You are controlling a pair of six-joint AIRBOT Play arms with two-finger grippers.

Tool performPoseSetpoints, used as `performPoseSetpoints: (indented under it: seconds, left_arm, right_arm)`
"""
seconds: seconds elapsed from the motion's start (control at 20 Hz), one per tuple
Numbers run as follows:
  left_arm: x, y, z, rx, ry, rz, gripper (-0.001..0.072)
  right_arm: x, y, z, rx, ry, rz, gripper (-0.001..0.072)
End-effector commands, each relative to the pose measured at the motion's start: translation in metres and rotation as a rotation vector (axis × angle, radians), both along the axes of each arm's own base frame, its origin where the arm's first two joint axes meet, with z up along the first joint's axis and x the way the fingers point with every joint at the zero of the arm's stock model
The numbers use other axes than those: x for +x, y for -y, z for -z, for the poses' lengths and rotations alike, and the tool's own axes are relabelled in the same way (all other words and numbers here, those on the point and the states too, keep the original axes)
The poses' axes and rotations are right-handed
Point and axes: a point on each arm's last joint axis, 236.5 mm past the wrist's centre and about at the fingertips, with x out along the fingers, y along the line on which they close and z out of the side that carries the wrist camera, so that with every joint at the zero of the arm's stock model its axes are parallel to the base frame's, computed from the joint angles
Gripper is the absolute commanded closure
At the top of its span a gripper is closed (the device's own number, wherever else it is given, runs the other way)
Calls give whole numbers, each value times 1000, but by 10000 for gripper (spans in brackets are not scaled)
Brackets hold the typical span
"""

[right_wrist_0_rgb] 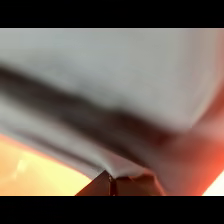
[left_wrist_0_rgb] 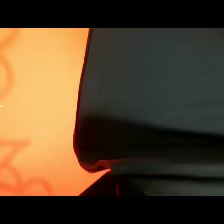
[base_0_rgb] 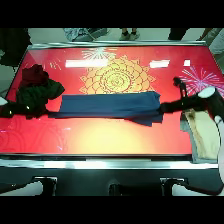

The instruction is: Fold the shirts.

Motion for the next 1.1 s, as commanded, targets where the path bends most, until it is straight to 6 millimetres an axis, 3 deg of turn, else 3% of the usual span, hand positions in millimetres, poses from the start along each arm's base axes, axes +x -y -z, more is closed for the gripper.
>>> performPoseSetpoints:
  seconds: [0.0, 0.15, 0.25, 0.4, 0.5, 0.55, 0.6, 0.65, 0.7, 0.75, 0.8, 0.9, 0.95, 1.05]
  left_arm:
    - [66, 3, -12, -52, 63, -12, 683]
    - [113, 10, 5, -116, 46, -56, 681]
    - [127, 12, 26, -140, 5, -88, 681]
    - [126, 27, 64, -155, -66, -63, 680]
    - [123, 37, 75, -160, -92, -47, 679]
    - [124, 37, 73, -159, -87, -45, 603]
    - [127, 36, 66, -157, -74, -42, 318]
    - [128, 31, 55, -158, -62, -36, 109]
    - [130, 24, 41, -156, -43, -35, 106]
    - [133, 15, 25, -150, -12, -42, 105]
    - [136, 7, 8, -142, 22, -52, 107]
    - [137, -2, -27, -123, 91, -65, 110]
    - [136, -1, -42, -116, 117, -61, 110]
    - [131, 10, -73, -105, 164, -32, 115]
  right_arm:
    - [77, 6, -6, 11, 78, 89, 669]
    - [114, 9, 22, 52, 55, 201, 668]
    - [123, 7, 36, 85, 46, 235, 667]
    - [118, -4, 61, 67, 10, 176, 665]
    - [115, -17, 66, 64, 3, 140, 664]
    - [114, -21, 61, 81, 1, 134, 659]
    - [111, -18, 54, 81, 8, 119, 590]
    - [106, -12, 43, 73, 27, 87, 369]
    - [101, -1, 29, 56, 58, 51, 104]
    - [95, 17, 17, 8, 93, 11, -6]
    - [86, 42, 13, -65, 89, 10, -8]
    - [64, 93, 31, -203, -11, 53, -8]
    - [53, 102, 42, -200, -73, 69, -8]
    - [42, 88, 65, -73, -165, 67, -8]
